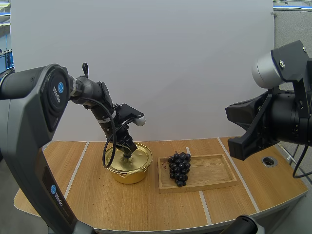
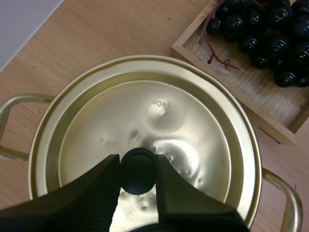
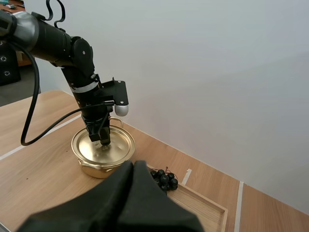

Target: Open the pot, put the pineapple inside, and close it

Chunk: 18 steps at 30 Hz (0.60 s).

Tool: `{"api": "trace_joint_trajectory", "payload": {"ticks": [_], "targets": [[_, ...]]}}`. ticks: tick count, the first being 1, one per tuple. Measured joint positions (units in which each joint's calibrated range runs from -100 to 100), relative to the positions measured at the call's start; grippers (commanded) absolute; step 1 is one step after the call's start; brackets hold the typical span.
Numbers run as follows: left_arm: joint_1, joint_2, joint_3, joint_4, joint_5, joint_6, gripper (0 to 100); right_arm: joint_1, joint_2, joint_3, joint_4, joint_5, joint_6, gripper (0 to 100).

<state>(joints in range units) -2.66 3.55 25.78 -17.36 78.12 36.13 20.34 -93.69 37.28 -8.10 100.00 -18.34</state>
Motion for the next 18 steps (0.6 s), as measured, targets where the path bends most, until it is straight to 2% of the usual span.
{"api": "trace_joint_trajectory", "payload": {"ticks": [1, 3, 5, 7, 8, 18], "targets": [[0.00, 0.00, 0.00, 0.00, 0.00, 0.00, 6, 0.00, 0.00, 0.00, 0.00, 0.00, 0.00, 0], [0.00, 0.00, 0.00, 0.29, 0.00, 0.00, 25, 0.00, 0.00, 0.00, 0.00, 0.00, 0.00, 0], [0.00, 0.00, 0.00, 0.52, 0.00, 0.00, 51, 0.00, 0.00, 0.00, 0.00, 0.00, 0.00, 0], [0.00, 0.00, 0.00, 0.75, 0.00, 0.00, 91, 0.00, 0.00, 0.00, 0.00, 0.00, 0.00, 0], [0.00, 0.12, 0.00, 1.43, 1.39, 0.00, 100, 0.00, 0.00, 0.00, 0.00, 0.00, 0.00, 0], [0.00, 0.26, 0.14, 3.38, 4.65, 0.19, 100, 0.00, 0.00, 0.00, 0.00, 0.00, 0.00, 0]]}}
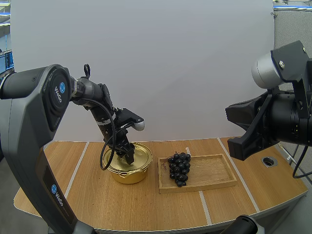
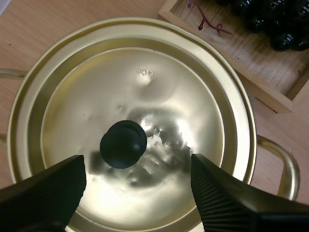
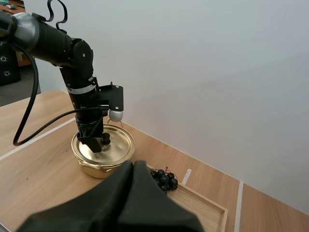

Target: Open the pot, put the pineapple inside, and close it

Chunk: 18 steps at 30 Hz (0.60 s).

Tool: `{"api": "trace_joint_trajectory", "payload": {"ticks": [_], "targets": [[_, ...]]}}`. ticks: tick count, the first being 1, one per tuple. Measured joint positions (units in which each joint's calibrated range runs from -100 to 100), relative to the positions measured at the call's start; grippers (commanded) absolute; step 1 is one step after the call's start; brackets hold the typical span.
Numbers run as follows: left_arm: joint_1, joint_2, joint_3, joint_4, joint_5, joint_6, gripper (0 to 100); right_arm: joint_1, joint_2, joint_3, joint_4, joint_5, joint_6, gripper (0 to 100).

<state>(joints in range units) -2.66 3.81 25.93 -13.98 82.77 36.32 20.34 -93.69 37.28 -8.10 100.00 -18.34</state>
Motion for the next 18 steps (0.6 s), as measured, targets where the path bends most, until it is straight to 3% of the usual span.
{"api": "trace_joint_trajectory", "payload": {"ticks": [7, 18], "targets": [[0.00, -7.35, -5.83, 7.07, 4.08, -3.90, 100, 0.00, 0.00, 0.00, 0.00, 0.00, 0.00, 0], [0.00, -27.67, -22.77, 7.79, 12.08, -9.25, 100, 0.00, 0.00, 0.00, 0.00, 0.00, 0.00, 0]]}}
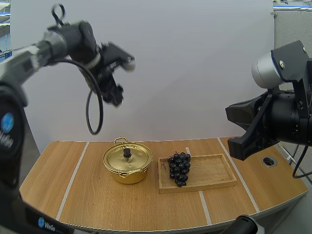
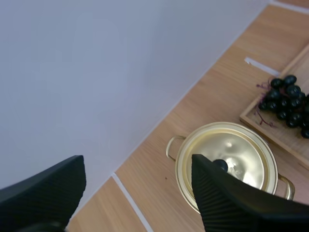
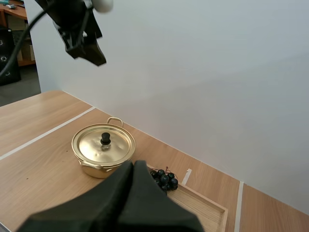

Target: Open the pot, put the pineapple inside, and close it

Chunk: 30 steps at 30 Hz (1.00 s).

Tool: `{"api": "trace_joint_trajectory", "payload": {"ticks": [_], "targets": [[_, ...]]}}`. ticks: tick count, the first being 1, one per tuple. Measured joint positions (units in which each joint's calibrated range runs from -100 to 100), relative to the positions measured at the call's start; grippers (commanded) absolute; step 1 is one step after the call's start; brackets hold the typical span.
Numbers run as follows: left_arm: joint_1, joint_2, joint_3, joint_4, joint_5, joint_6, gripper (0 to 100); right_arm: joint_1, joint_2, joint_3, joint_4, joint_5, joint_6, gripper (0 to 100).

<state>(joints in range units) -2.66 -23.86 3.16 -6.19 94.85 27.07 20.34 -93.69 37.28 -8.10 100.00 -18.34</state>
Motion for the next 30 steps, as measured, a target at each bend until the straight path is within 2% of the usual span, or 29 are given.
{"api": "trace_joint_trajectory", "payload": {"ticks": [7, 8, 9, 10, 11, 12, 19, 21, 24, 25, 28, 30], "targets": [[0.00, -7.75, -3.50, 0.00, 1.28, -1.37, 100, 0.00, 0.00, 0.00, 0.00, 0.00, 0.00, 0], [0.00, -8.75, -3.91, 0.00, 1.86, -1.47, 85, 0.00, 0.00, 0.00, 0.00, 0.00, 0.00, 0], [0.00, -9.29, -3.93, 0.00, 2.18, -1.47, 66, 0.00, 0.00, 0.00, 0.00, 0.00, 0.00, 0], [0.00, -10.34, -4.14, 0.00, 2.72, -1.58, 45, 0.00, 0.00, 0.00, 0.00, 0.00, 0.00, 0], [0.00, -10.98, -4.33, 0.00, 2.97, -1.58, 17, 0.00, 0.00, 0.00, 0.13, 0.00, 0.00, 0], [0.00, -11.98, -4.33, 0.00, 2.97, -1.68, 0, 0.00, 0.00, 0.00, 0.42, 0.00, 0.00, 0], [0.00, -20.15, -4.60, 0.00, 4.33, -1.97, 0, -2.30, -0.03, 0.00, 5.47, 0.00, 0.00, 0], [0.00, -22.19, -4.60, 0.00, 4.33, -2.32, 0, -5.45, -0.14, 0.00, 7.74, 0.00, 0.00, 0], [0.00, -32.11, -4.71, 0.00, 4.91, -4.99, 0, -8.99, -0.14, 0.00, 8.10, 0.00, 0.00, 0], [0.00, -33.10, -4.71, 0.00, 4.91, -6.27, 0, -11.65, -0.14, 0.00, 8.10, 0.00, 0.00, 0], [0.00, -34.98, -4.71, 0.00, 4.91, -8.28, 0, -14.02, -0.14, 0.00, 8.44, 0.00, 0.00, 0], [0.00, -38.20, -3.61, 0.00, 4.28, -12.90, 0, -16.05, -0.14, 0.00, 8.87, 0.00, -0.09, 0]]}}
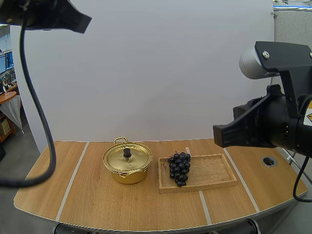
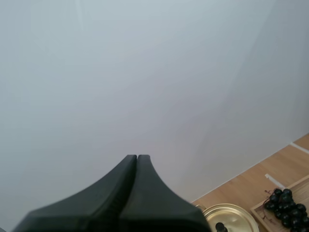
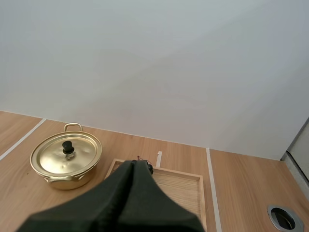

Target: Open the pot, put the pineapple inside, and close it

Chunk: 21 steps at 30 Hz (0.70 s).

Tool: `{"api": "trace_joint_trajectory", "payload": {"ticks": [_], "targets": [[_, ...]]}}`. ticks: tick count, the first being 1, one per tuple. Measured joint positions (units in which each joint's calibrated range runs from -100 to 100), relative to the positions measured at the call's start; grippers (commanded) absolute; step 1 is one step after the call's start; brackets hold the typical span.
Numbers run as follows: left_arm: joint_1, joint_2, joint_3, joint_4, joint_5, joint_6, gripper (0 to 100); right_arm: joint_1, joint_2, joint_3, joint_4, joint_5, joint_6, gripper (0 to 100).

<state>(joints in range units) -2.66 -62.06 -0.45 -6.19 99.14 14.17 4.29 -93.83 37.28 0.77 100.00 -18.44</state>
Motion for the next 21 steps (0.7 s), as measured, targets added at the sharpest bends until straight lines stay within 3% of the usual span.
{"api": "trace_joint_trajectory", "payload": {"ticks": [2, 10, 13, 21], "targets": [[0.00, -2.28, 1.54, 0.00, -0.89, -2.93, 0, -1.67, -0.03, 0.00, 0.70, 0.00, 0.20, 0], [0.00, -13.52, 11.10, 0.00, -13.68, -10.23, 0, -2.22, -3.07, 0.00, 1.29, -0.95, 3.09, 0], [0.00, -20.75, 17.03, 0.00, -24.42, -14.09, 0, -2.22, -5.27, 0.00, 1.29, -7.48, 4.09, 0], [0.61, -31.66, 28.38, 0.23, -31.58, -20.58, 0, -2.47, -5.81, 0.52, 1.29, -20.09, 7.48, 0]]}}
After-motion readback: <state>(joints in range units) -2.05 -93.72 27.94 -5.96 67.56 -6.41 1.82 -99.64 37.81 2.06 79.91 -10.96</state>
